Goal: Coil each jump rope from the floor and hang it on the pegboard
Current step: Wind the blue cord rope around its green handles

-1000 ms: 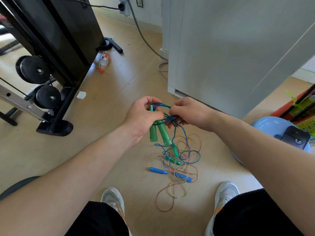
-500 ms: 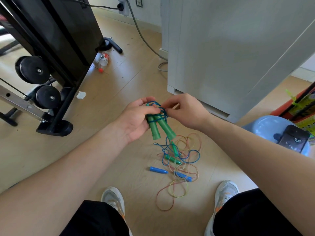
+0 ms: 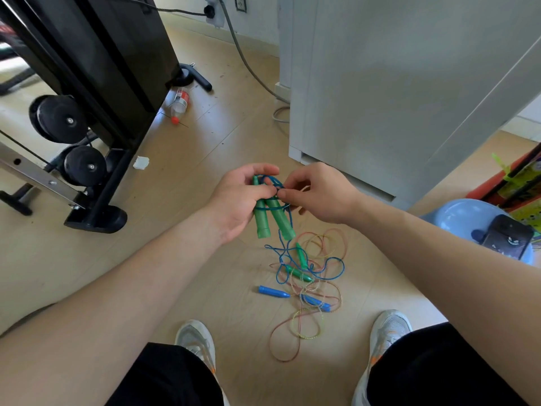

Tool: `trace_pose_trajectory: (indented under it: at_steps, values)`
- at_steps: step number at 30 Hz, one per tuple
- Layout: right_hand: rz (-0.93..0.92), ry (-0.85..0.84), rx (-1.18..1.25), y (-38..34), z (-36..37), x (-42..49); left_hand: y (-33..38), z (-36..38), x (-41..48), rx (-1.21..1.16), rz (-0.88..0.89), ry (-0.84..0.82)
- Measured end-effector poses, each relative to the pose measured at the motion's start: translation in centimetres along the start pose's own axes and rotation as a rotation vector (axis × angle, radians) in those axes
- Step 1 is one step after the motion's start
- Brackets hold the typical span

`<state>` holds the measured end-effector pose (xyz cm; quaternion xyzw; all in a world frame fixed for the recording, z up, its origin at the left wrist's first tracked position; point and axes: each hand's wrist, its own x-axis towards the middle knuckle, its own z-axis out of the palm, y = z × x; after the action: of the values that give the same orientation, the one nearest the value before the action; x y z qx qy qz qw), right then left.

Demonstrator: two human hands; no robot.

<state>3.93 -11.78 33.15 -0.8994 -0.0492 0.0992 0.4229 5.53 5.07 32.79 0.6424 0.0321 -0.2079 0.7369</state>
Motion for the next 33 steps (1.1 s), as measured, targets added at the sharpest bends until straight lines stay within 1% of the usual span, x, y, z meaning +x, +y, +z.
trace_pose_trajectory:
  at_steps: [3,4,5,10,13,18,21,24,25,26,28,29,31,33]
  values:
    - [0.004,0.025,0.005,0.0,0.2,0.0,-0.3,-0.1,0.0,0.514,0.171,0.052]
    - [0.019,0.032,0.020,0.0,0.2,-0.1,-0.4,-0.1,-0.1,0.633,0.212,0.046]
    - [0.039,0.035,0.047,-0.1,0.2,-0.1,-0.6,-0.1,-0.2,0.703,0.237,0.033]
    - [0.085,0.013,0.191,-0.3,0.3,-0.4,-1.1,-0.3,0.0,0.812,0.238,0.031]
    - [0.098,-0.029,0.217,-0.3,0.2,-0.4,-1.2,-0.7,0.1,0.852,0.219,0.009]
    - [0.138,-0.076,0.199,0.2,0.6,-0.1,-0.9,-1.1,-0.3,0.968,0.246,-0.034]
    - [0.153,-0.110,0.255,-0.4,0.8,-0.2,-0.8,-1.3,-0.3,1.004,0.261,-0.042]
    - [0.126,-0.146,0.320,-0.8,0.7,-0.4,-0.7,-1.7,-0.2,1.004,0.256,-0.044]
    - [0.111,-0.145,0.267,-0.7,0.6,-0.4,-0.7,-1.9,-0.2,1.000,0.249,-0.046]
    - [0.080,-0.139,0.142,-0.6,0.5,-0.3,-0.8,-2.0,-0.2,1.005,0.242,-0.053]
    - [0.040,-0.146,-0.200,-0.4,0.2,-0.2,-1.1,-2.3,-0.2,1.065,0.243,-0.065]
    - [0.034,-0.163,-0.315,-0.4,0.0,-0.2,-1.1,-2.4,-0.2,1.107,0.259,-0.066]
    - [0.021,-0.190,-0.385,-0.5,-0.2,-0.2,-1.0,-2.6,-0.3,1.153,0.282,-0.071]
    - [0.006,-0.230,-0.362,-0.5,-0.5,-0.3,-0.8,-2.8,-0.5,1.166,0.271,-0.082]
